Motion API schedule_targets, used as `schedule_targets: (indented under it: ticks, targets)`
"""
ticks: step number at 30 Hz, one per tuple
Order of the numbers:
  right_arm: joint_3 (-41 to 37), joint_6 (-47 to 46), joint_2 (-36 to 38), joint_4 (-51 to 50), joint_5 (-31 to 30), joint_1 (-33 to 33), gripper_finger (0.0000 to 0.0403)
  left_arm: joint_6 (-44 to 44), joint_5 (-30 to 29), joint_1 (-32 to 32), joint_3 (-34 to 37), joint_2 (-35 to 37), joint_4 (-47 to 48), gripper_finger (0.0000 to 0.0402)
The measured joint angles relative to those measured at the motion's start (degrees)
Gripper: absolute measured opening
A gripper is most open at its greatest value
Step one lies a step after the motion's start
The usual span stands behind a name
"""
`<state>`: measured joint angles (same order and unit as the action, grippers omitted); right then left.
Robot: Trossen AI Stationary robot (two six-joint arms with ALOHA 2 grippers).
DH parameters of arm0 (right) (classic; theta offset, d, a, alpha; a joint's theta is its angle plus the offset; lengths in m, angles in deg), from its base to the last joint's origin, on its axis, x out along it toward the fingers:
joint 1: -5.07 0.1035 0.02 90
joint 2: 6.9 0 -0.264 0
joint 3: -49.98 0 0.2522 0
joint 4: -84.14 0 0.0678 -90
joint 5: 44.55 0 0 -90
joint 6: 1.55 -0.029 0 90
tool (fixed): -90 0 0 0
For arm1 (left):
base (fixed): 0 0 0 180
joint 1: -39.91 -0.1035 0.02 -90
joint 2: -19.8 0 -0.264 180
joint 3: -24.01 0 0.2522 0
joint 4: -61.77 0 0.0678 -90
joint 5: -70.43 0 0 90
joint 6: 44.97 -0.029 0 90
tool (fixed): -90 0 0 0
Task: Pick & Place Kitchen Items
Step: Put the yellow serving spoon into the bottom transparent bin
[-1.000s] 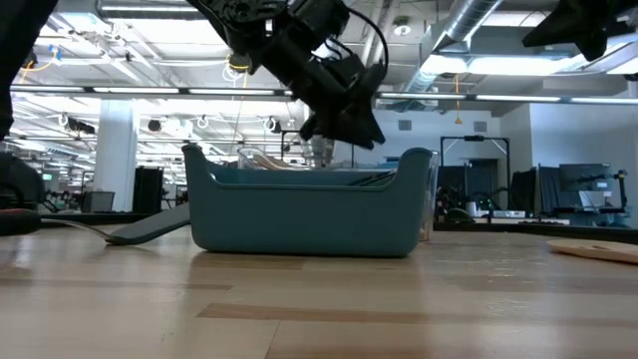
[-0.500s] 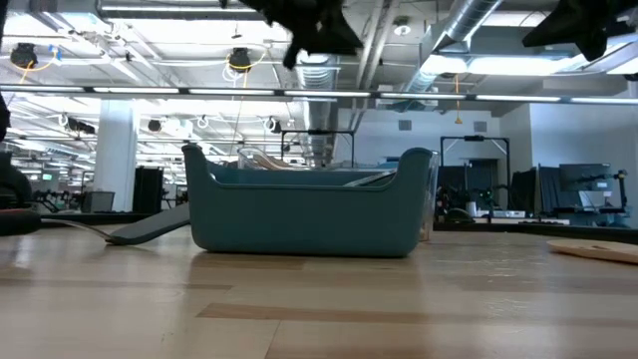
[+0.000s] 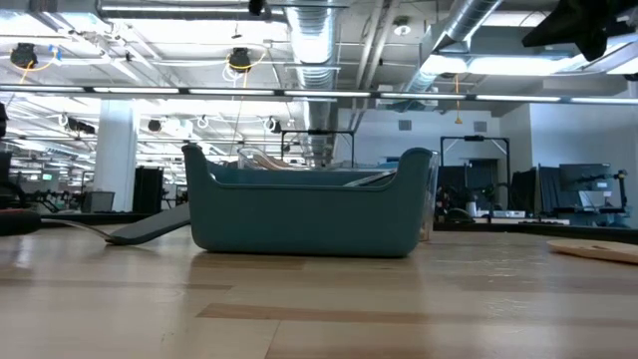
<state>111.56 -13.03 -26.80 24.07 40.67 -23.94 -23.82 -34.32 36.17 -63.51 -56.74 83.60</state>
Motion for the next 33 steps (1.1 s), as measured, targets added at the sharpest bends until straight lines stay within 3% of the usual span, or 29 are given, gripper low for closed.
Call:
schedule_targets:
  ticks: [8, 17, 22, 29, 33]
  targets:
    - [0.0, 0.0, 0.0, 0.0, 0.0, 0.0, 0.0000, 19.0, 0.5, 7.7, 0.0, 4.6, 13.5, 0.0002]
    - [0.0, 1.0, 0.0, 0.0, -0.5, 0.0, 0.0000, 48.3, 8.2, 20.5, 0.0, 5.7, 18.8, 0.0001]
    - [0.0, 2.3, 0.0, 0.0, -2.8, 0.0, 0.0000, 66.5, 13.3, 27.6, 0.0, 4.0, 27.3, 0.0001]
    - [0.0, 2.4, 0.0, 0.0, -3.1, 0.0, 0.0000, 94.1, 25.5, 36.7, 0.0, 0.8, 46.7, 0.0001]
    - [0.0, 3.5, 0.0, 0.0, -3.2, 0.0, 0.0000, 104.5, 29.6, 41.1, 0.0, -1.6, 53.3, 0.0002]
